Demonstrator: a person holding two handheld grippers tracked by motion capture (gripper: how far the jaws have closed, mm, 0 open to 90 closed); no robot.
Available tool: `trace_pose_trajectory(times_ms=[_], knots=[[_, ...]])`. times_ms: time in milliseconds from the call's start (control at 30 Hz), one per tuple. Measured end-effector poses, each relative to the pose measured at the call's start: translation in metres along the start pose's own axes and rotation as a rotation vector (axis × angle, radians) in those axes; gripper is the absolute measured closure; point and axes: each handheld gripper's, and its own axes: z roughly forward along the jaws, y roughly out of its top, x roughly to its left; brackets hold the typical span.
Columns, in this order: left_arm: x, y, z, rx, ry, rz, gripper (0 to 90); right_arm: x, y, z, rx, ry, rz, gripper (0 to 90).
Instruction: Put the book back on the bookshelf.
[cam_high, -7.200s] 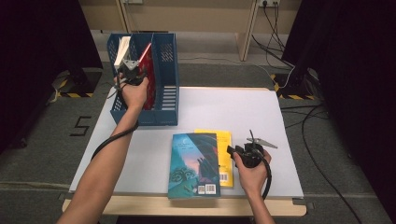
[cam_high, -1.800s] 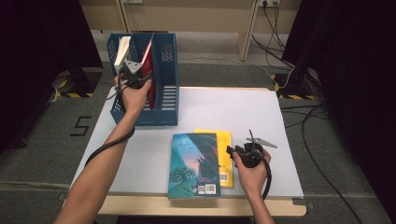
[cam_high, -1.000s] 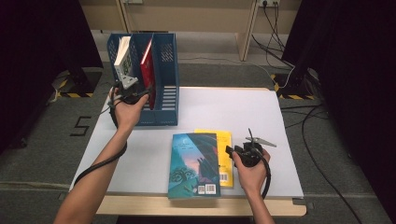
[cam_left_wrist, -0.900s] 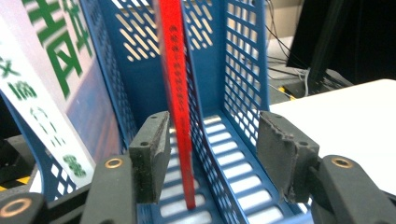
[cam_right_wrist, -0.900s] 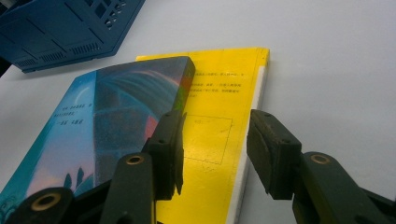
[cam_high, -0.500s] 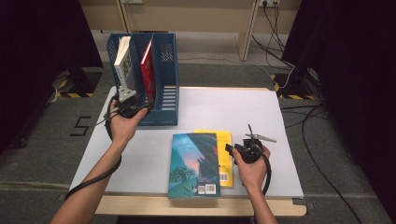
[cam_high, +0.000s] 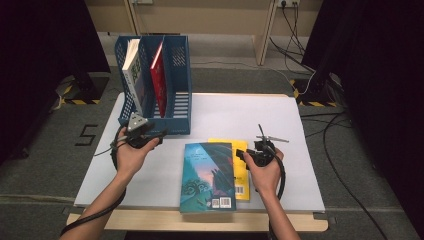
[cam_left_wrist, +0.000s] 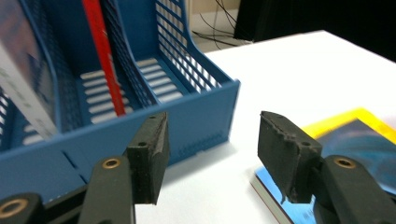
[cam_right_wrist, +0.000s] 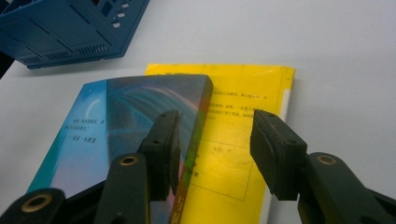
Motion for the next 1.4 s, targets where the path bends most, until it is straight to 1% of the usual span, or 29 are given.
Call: trace_pose_trajectory(times_ms=[100,167,233,300,433,500,533,567,600,667,733,900,933,1033,1067,1100,1133,1200,1267,1300,1367,1400], knots=[[-0.008,-0.008,0.000,0.024,-0.030,0.008,43.4,0.002,0.005,0.004,0.010,0.002,0.003,52.5],[-0.013,-0.014,0.000,0.038,-0.043,0.017,43.4,0.004,0.009,0.008,0.022,0.003,0.005,52.3],[-0.018,-0.019,0.000,0.052,-0.058,0.008,43.4,0.004,0.012,0.012,0.035,0.008,-0.002,52.0],[-0.023,-0.024,0.002,0.070,-0.069,0.023,43.4,0.006,0.015,0.016,0.048,0.010,0.004,51.9],[-0.030,-0.034,0.006,0.104,-0.099,0.022,43.6,0.009,0.022,0.026,0.070,0.014,-0.003,51.5],[-0.034,-0.038,0.009,0.119,-0.123,0.010,43.6,0.011,0.026,0.032,0.083,0.019,0.002,51.2],[-0.036,-0.040,0.011,0.122,-0.126,0.017,43.8,0.010,0.027,0.035,0.092,0.029,0.009,51.0],[-0.038,-0.041,0.012,0.130,-0.131,0.024,44.1,0.010,0.028,0.037,0.099,0.025,0.011,50.9],[-0.040,-0.043,0.014,0.136,-0.141,0.025,44.4,0.011,0.029,0.040,0.106,0.018,0.007,50.9],[-0.042,-0.046,0.018,0.148,-0.159,0.019,44.8,0.011,0.031,0.045,0.112,0.025,0.009,50.6],[-0.045,-0.049,0.021,0.157,-0.166,0.029,44.7,0.012,0.033,0.049,0.118,0.028,0.008,50.4],[-0.050,-0.054,0.026,0.183,-0.191,0.026,44.0,0.016,0.037,0.060,0.136,0.035,0.013,49.7],[-0.051,-0.055,0.027,0.187,-0.198,0.026,44.0,0.016,0.038,0.062,0.138,0.036,0.008,49.2],[-0.053,-0.057,0.030,0.197,-0.203,0.030,43.6,0.016,0.040,0.067,0.144,0.025,0.001,48.5],[-0.054,-0.057,0.031,0.201,-0.205,0.029,43.3,0.016,0.040,0.067,0.148,0.025,0.010,48.5],[-0.054,-0.058,0.032,0.208,-0.207,0.030,43.1,0.015,0.041,0.069,0.148,0.027,0.006,48.5],[-0.054,-0.059,0.033,0.214,-0.205,0.030,42.9,0.015,0.041,0.069,0.155,0.026,0.012,48.5],[-0.055,-0.060,0.035,0.217,-0.204,0.027,42.6,0.014,0.042,0.071,0.160,0.028,0.013,48.2],[-0.056,-0.061,0.037,0.217,-0.211,0.011,42.1,0.012,0.042,0.073,0.159,0.032,0.005,47.7],[-0.056,-0.062,0.037,0.220,-0.214,0.004,41.9,0.013,0.042,0.073,0.163,0.031,0.017,47.6],[-0.056,-0.063,0.039,0.226,-0.217,-0.002,41.5,0.013,0.042,0.073,0.166,0.033,0.018,47.3],[-0.057,-0.063,0.039,0.231,-0.217,0.002,41.4,0.013,0.042,0.073,0.167,0.033,0.016,47.2]])
